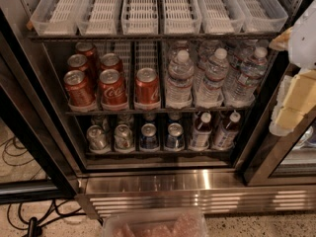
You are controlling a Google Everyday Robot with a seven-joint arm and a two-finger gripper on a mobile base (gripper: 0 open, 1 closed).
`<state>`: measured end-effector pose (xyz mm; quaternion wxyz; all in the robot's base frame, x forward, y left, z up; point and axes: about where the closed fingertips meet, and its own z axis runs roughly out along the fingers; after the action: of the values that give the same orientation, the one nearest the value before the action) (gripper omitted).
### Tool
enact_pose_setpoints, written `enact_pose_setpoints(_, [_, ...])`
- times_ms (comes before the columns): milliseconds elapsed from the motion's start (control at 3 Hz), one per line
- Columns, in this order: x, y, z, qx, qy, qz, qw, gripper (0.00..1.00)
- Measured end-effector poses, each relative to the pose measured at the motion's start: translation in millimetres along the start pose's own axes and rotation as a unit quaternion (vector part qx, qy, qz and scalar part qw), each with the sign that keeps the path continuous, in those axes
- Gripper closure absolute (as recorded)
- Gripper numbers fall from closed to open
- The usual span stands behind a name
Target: Pick coke can from middle shelf of fridge
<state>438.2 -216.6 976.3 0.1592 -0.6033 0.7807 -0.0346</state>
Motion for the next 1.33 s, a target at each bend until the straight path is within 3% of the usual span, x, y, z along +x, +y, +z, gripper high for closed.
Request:
enact_pose_setpoints(333, [0,0,0,0.000,0.000,0.000,1.0000,0.00])
enact_pose_setpoints(667, [-4,9,8,-0.002,-0.019,0.019,0.9996,0.00])
enact_pose_setpoints(1000, [-29,39,33,-0.013,-0.067,0.040,0.9969,0.00])
enact_pose_setpoints(1333, [-74,74,66,-0.037,-0.120,0.028,0.9917,0.00])
